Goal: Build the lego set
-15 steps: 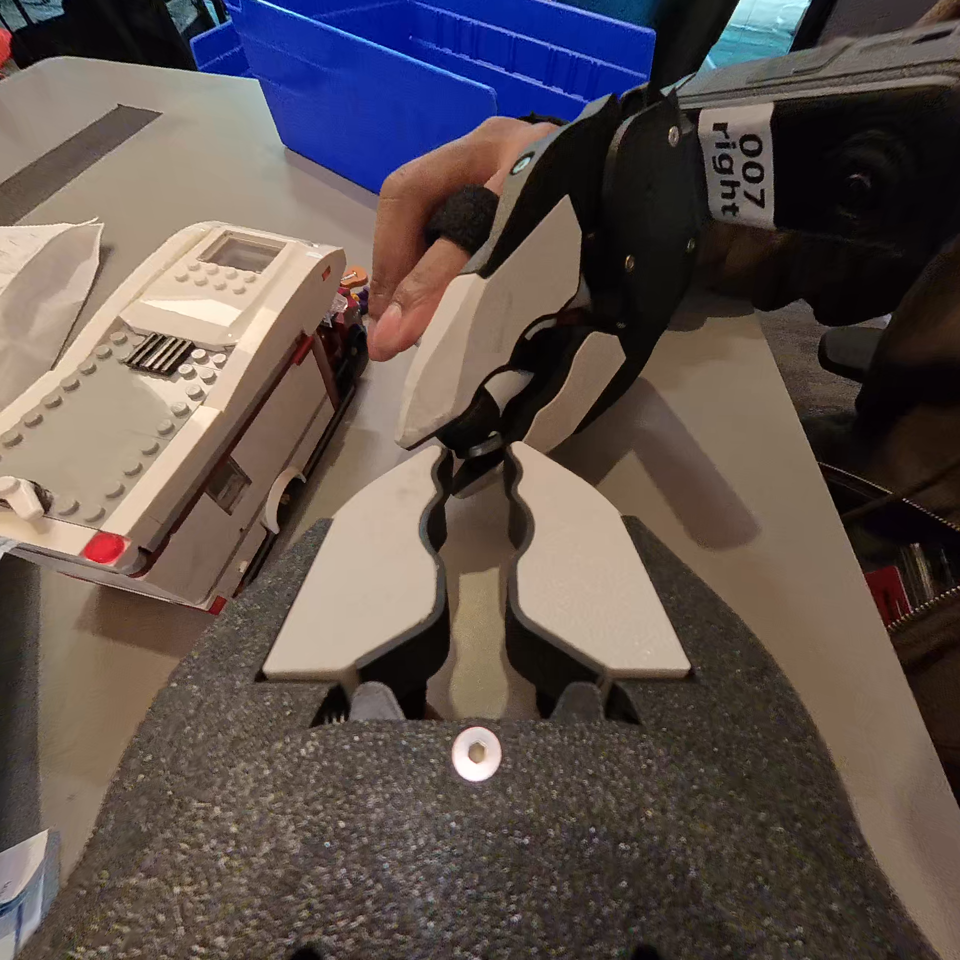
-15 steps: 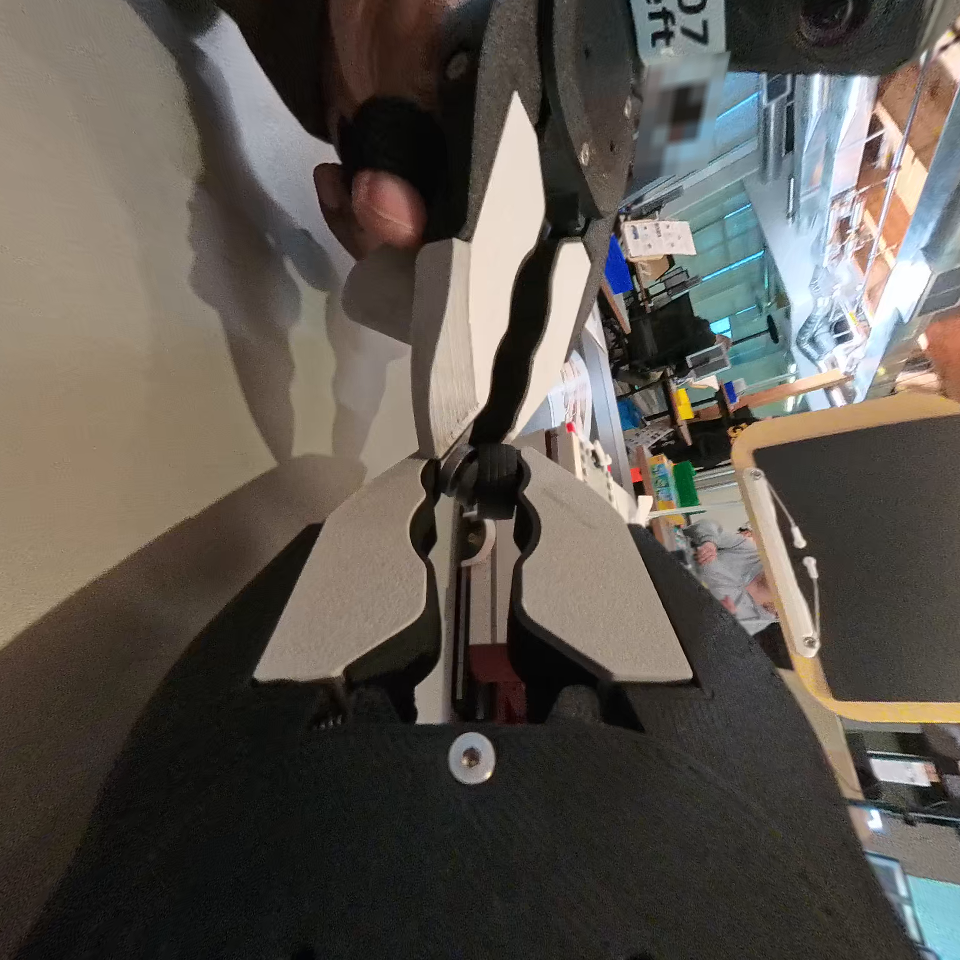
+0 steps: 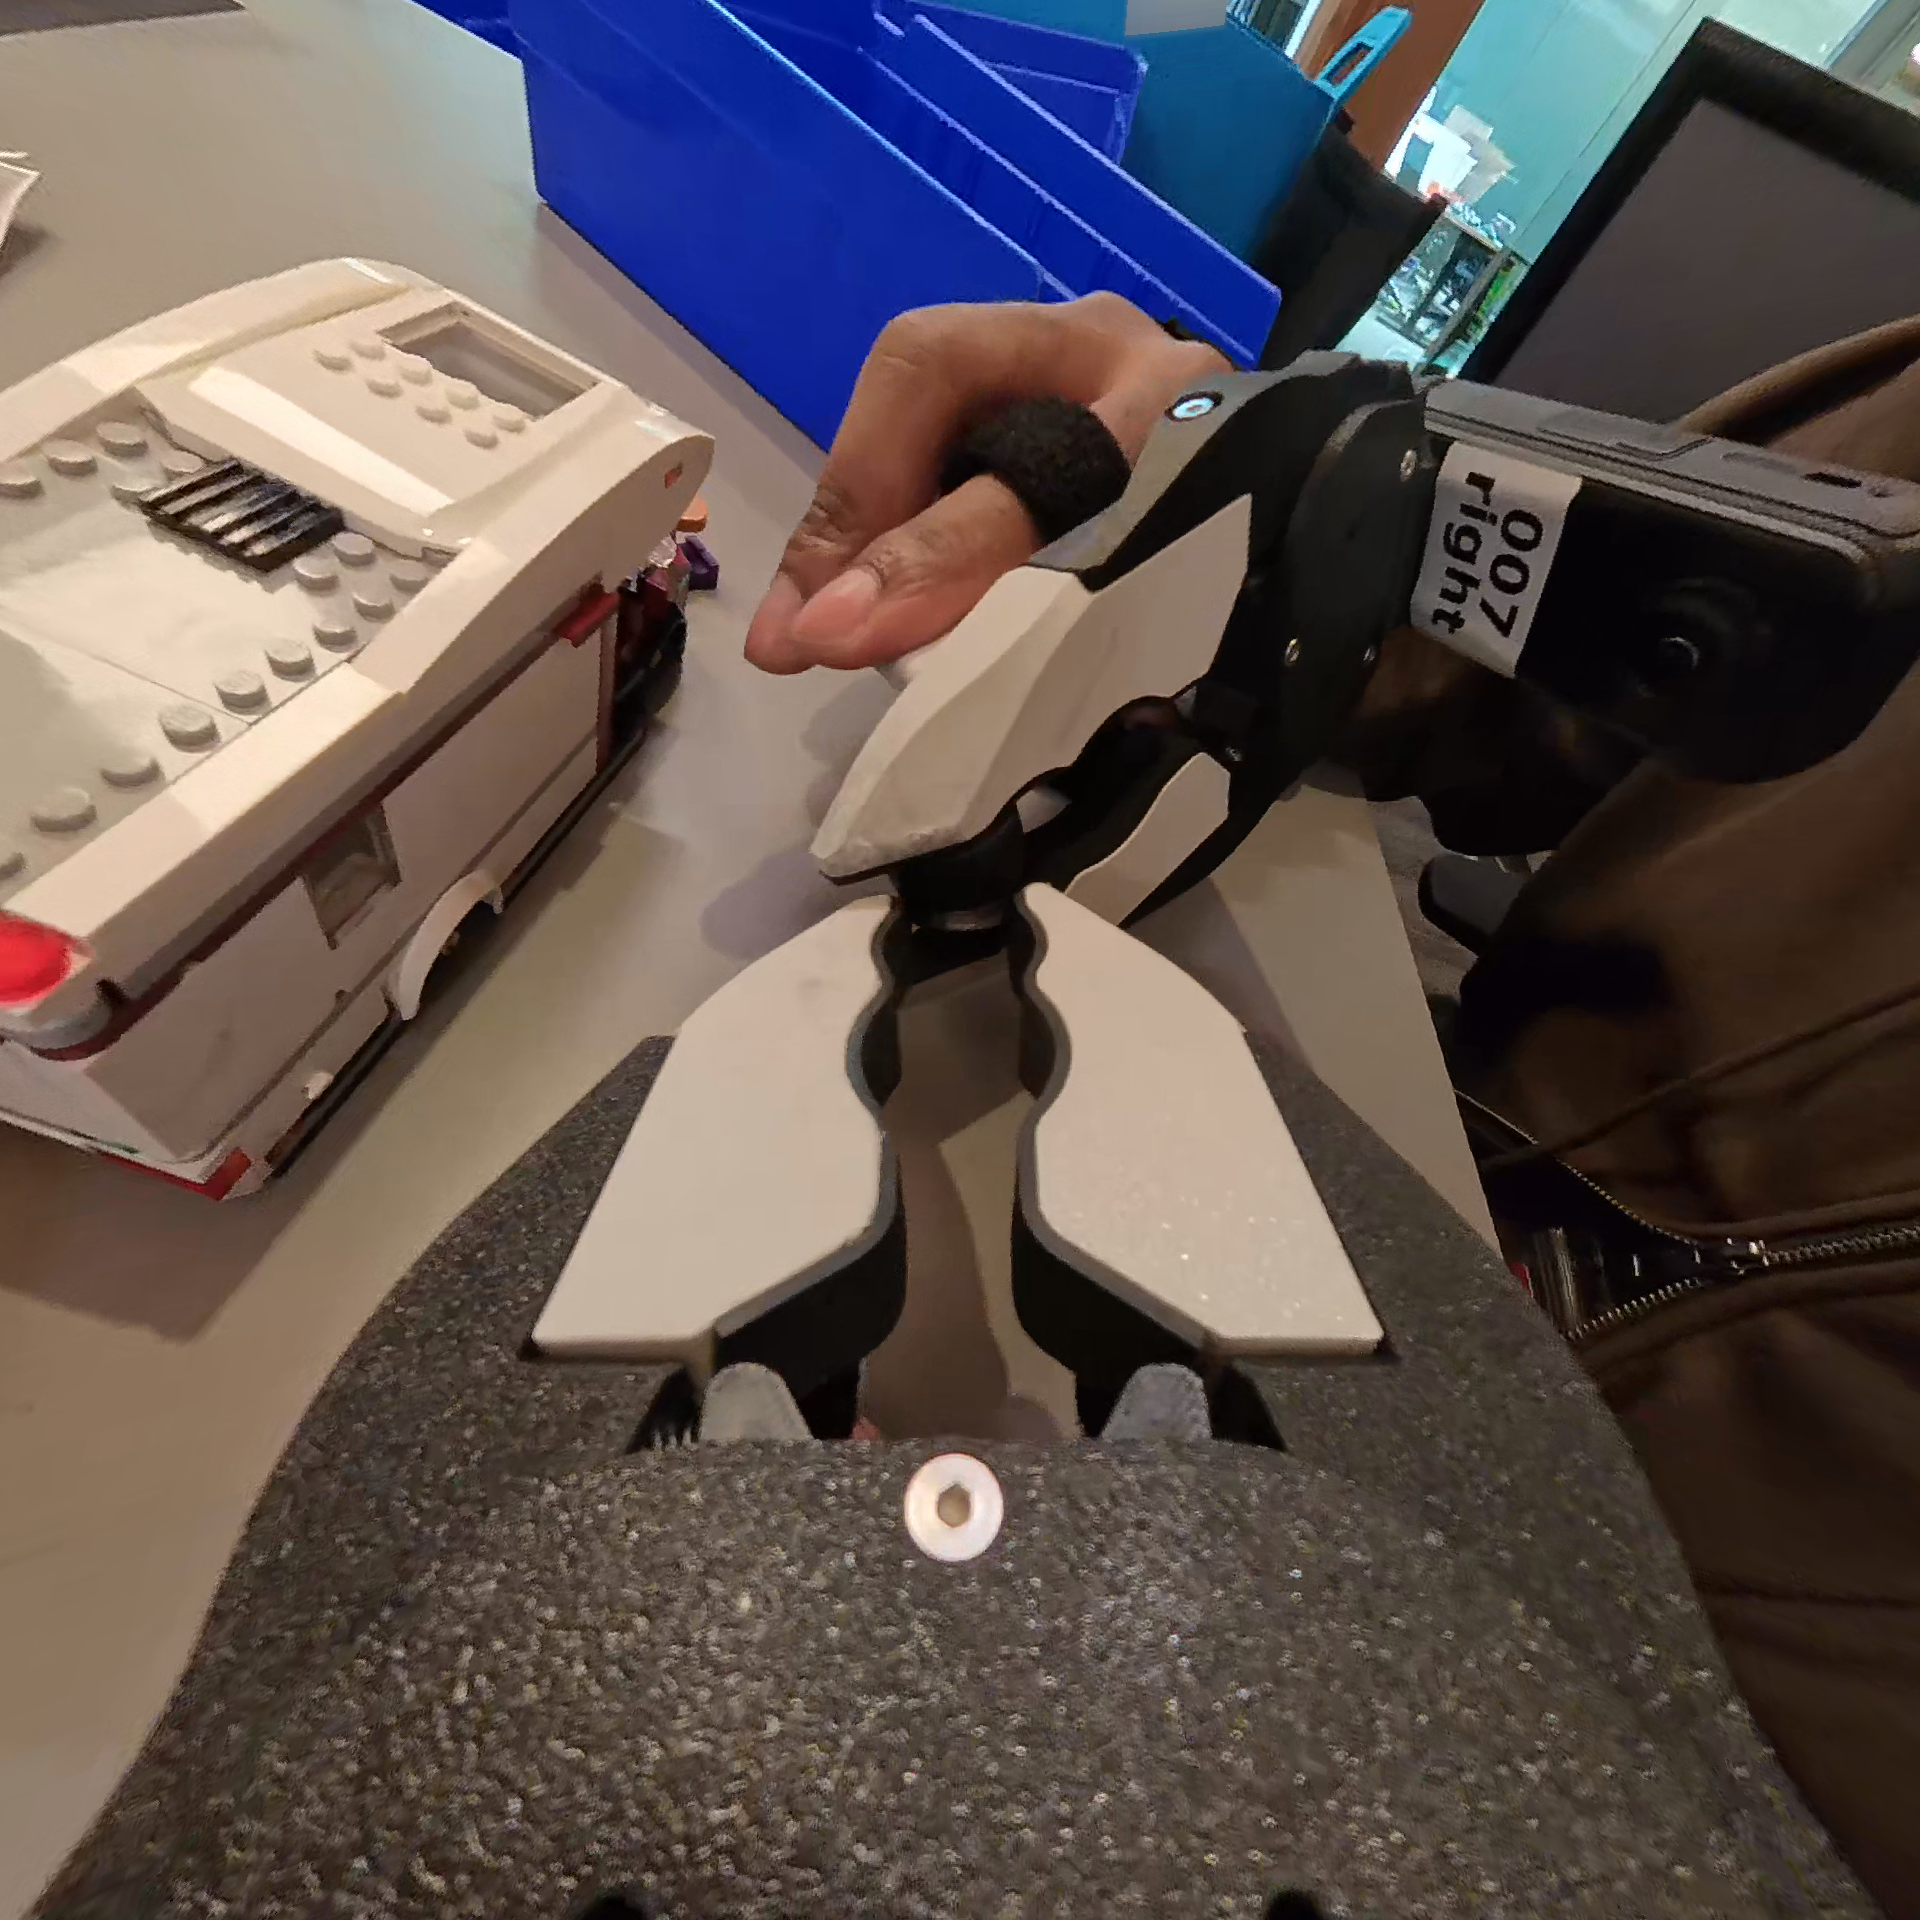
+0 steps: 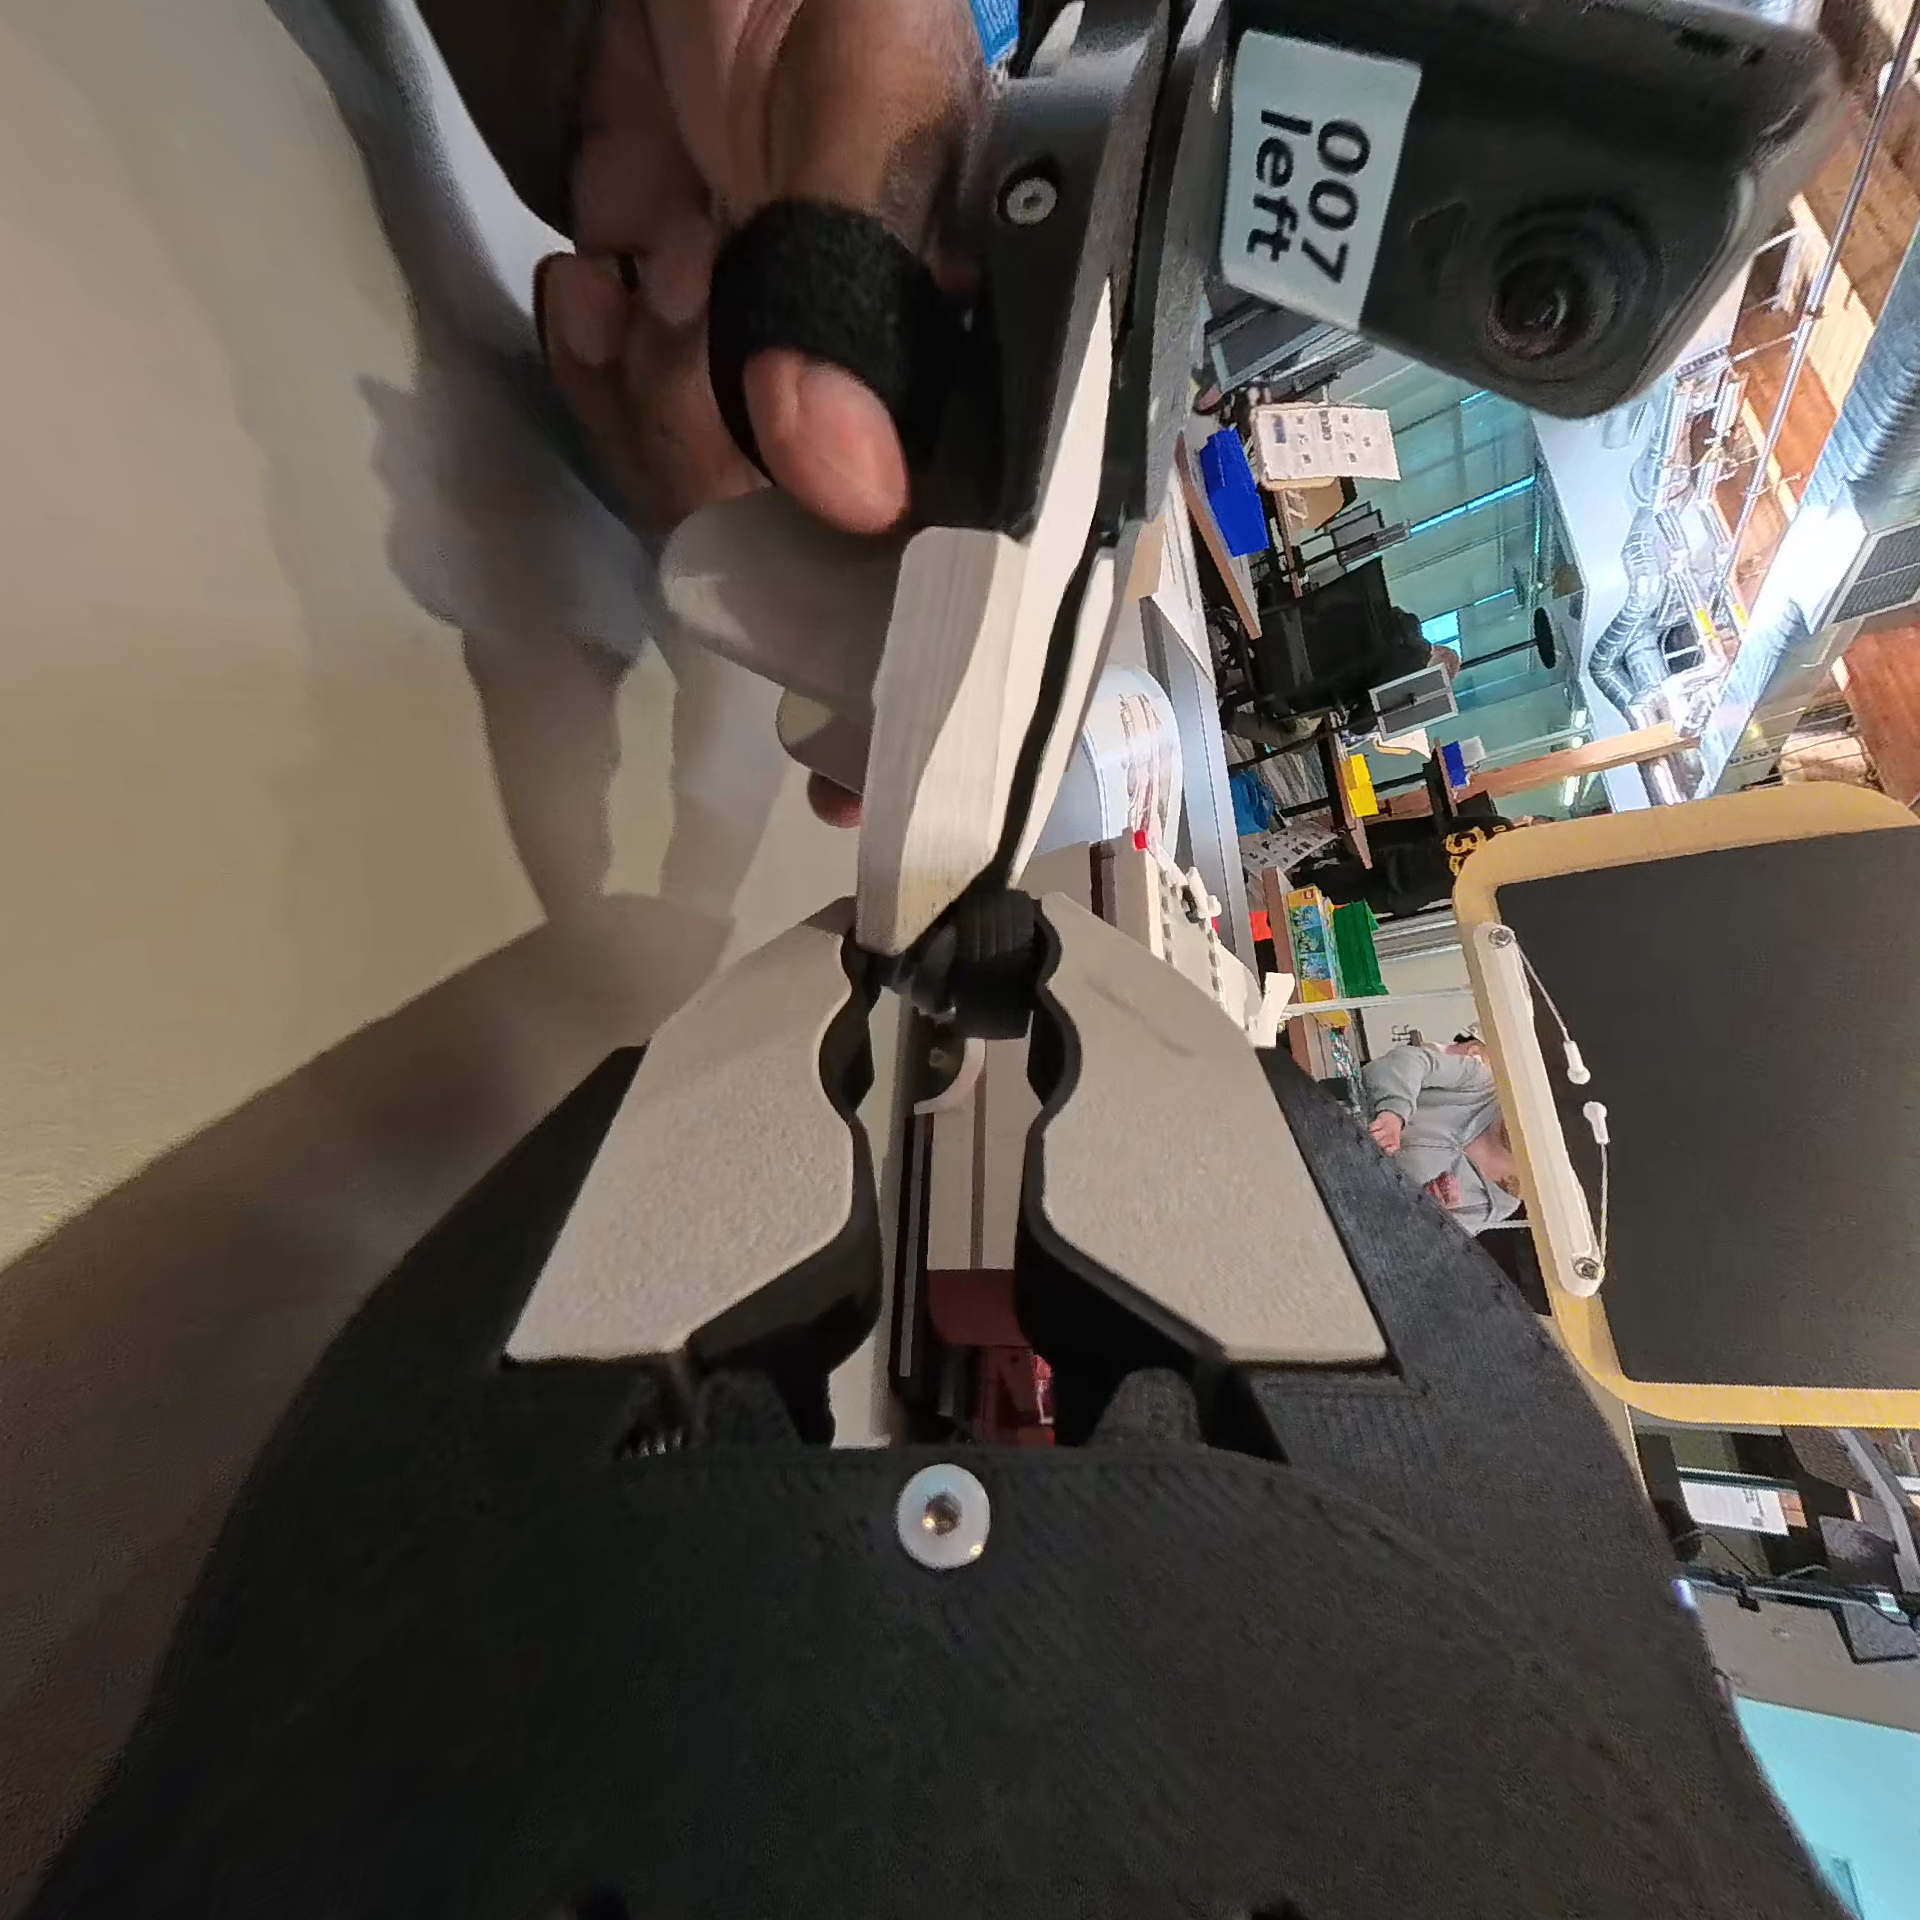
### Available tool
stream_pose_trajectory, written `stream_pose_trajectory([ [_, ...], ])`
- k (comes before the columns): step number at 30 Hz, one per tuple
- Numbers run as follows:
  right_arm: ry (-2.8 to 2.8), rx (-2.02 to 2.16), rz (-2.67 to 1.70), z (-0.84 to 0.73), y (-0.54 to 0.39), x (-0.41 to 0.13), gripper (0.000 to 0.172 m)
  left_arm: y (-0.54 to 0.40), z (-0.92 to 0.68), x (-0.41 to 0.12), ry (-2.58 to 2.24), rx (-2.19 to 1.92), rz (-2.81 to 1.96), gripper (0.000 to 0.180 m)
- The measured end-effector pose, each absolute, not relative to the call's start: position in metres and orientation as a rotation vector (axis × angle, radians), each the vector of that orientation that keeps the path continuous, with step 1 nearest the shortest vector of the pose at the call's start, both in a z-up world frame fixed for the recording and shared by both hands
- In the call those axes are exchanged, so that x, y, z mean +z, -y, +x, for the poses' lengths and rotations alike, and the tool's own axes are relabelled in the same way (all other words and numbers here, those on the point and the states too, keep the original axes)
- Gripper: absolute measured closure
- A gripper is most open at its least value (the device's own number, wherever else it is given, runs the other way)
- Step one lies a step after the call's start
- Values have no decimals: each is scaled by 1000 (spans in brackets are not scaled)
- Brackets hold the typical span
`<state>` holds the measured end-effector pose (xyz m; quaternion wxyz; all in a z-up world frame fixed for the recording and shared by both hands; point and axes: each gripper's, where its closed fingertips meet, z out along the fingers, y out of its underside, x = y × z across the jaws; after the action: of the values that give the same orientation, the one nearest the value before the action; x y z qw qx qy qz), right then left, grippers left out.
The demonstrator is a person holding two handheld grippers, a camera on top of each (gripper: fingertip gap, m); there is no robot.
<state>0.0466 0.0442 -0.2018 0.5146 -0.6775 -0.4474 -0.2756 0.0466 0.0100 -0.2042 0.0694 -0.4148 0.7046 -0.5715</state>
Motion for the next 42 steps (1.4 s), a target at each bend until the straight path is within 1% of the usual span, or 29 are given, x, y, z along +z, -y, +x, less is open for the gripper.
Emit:
stream_pose_trajectory([
  [13, 977, -708, -1585, 62, -44, -182, 145, -24, 55, -182, -1905, -1951, -1292, 163],
  [16, 955, -714, -1571, 63, -44, -178, 151, -24, 55, -181, -1892, -1970, -1299, 163],
  [26, 920, -713, -1560, 66, -44, -171, 152, -26, 57, -174, -1803, -2054, -1326, 163],
  [33, 869, -727, -1542, 70, -44, -163, 157, -30, 60, -165, -1681, -2142, -1348, 163],
  [42, 829, -722, -1514, 70, -43, -155, 159, -31, 60, -156, -1607, -2191, -1330, 163],
])
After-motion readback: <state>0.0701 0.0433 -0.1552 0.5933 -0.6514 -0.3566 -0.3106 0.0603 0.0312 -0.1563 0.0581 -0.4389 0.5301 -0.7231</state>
